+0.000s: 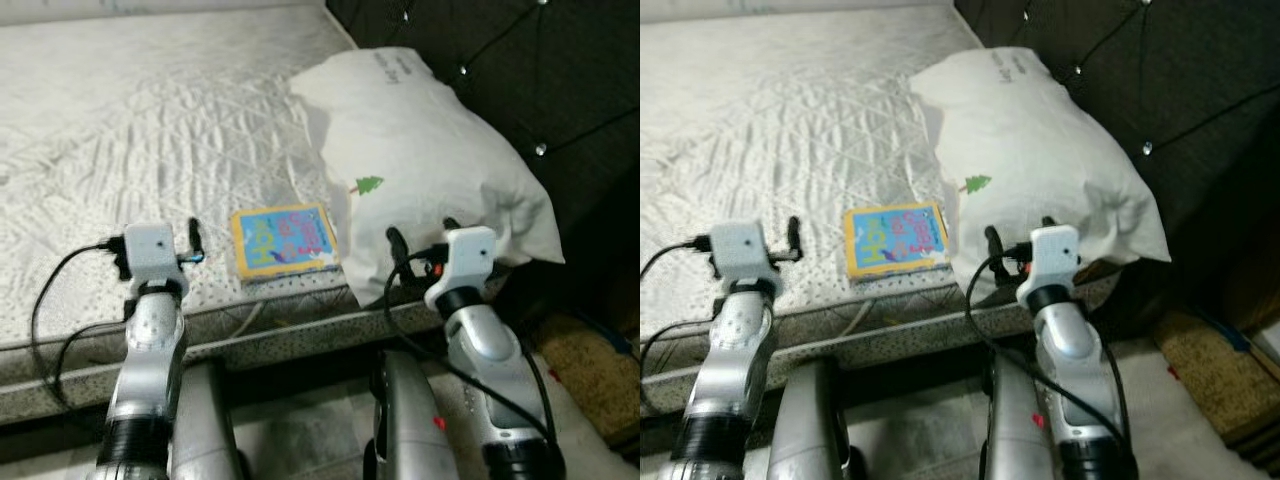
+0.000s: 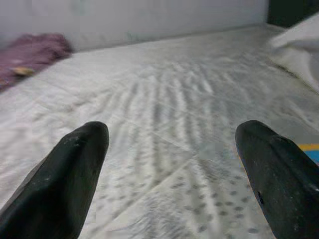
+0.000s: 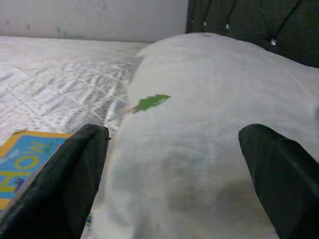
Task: Clean up the room
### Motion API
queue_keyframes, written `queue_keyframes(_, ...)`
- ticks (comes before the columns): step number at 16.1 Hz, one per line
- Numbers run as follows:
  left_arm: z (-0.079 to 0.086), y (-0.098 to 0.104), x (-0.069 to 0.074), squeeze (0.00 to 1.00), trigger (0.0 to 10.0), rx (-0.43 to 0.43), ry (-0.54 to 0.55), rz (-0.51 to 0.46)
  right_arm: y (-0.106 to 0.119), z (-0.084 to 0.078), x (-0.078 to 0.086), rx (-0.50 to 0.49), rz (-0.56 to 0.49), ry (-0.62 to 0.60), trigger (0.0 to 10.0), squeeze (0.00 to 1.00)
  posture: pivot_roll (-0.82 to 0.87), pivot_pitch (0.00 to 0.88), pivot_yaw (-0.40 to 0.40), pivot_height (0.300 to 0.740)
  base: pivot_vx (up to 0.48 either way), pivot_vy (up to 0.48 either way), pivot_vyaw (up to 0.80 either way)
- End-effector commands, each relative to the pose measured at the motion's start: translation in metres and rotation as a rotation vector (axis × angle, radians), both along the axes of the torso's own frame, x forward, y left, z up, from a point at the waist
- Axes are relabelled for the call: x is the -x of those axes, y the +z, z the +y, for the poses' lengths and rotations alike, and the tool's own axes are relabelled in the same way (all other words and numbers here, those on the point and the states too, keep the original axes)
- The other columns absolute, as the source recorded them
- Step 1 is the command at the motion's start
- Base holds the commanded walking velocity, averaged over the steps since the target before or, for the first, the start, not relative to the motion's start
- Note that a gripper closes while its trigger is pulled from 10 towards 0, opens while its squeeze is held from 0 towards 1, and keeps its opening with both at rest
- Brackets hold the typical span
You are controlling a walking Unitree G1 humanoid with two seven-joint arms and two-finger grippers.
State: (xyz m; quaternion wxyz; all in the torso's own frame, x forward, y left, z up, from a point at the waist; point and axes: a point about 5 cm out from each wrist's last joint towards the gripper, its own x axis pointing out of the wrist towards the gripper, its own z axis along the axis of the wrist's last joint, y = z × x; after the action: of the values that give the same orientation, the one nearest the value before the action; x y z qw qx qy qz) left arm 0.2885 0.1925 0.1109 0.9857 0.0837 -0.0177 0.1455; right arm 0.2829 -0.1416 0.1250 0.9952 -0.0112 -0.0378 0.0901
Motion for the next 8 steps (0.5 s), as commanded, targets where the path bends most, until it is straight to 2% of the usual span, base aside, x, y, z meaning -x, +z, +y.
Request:
queue_keyframes(1,-0.005,0.002,0.006,0.0,10.0,-0.046,0.025,0.016,0.005,0.002,-0.003,-0.019,-0.019,-0.001,10.0,0.0,-0.03,0.028,0.017,0.506,0.0,0.0,0.0)
queue_keyframes(3,-0.009,0.006,0.013,0.0,10.0,-0.021,-0.032,0.01,0.005,0.0,-0.004,-0.068,-0.01,-0.025,10.0,0.0,-0.03,0.027,0.019,0.516,0.0,0.0,0.0)
queue_keyframes(4,-0.003,0.006,0.018,0.0,10.0,-0.108,-0.01,0.017,0.005,0.001,-0.005,-0.096,0.003,-0.027,10.0,0.0,-0.03,0.021,0.028,0.526,0.0,0.0,0.0)
queue_keyframes(5,0.009,-0.003,0.028,0.0,10.0,-0.071,0.063,0.074,0.006,0.005,-0.003,-0.117,0.0,-0.018,10.0,0.0,-0.03,0.0,0.044,0.54,0.0,0.0,0.0)
queue_keyframes(6,0.011,-0.008,0.032,0.0,10.0,-0.073,0.085,0.107,0.005,0.005,-0.004,-0.123,-0.001,-0.019,10.0,0.0,-0.03,0.0,0.051,0.555,0.0,0.0,0.0)
queue_keyframes(8,0.009,-0.009,0.038,0.0,10.0,-0.081,0.067,0.132,0.001,0.004,-0.003,-0.134,0.006,-0.037,10.0,0.0,-0.02,0.0,0.056,0.579,0.0,0.0,0.0)
